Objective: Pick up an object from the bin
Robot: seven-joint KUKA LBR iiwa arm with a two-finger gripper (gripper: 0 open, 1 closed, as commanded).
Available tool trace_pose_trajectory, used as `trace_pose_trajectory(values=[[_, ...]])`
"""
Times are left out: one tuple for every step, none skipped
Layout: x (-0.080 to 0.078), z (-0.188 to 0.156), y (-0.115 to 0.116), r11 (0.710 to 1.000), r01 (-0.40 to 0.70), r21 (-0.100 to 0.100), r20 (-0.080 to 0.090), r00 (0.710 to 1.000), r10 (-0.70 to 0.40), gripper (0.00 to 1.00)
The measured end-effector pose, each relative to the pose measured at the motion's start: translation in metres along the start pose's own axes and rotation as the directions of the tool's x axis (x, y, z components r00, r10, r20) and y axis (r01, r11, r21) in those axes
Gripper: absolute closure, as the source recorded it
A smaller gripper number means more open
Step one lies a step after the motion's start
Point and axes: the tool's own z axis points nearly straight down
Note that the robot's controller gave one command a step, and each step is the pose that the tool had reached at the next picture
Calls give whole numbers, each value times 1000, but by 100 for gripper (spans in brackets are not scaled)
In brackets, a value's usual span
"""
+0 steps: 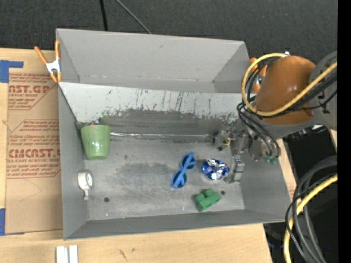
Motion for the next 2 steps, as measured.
trace_pose_trajectory(values=[[-7,96,8,955,-297,-2,-5,955,297,0],[-7,96,8,955,-297,0,-2,955,297,100]])
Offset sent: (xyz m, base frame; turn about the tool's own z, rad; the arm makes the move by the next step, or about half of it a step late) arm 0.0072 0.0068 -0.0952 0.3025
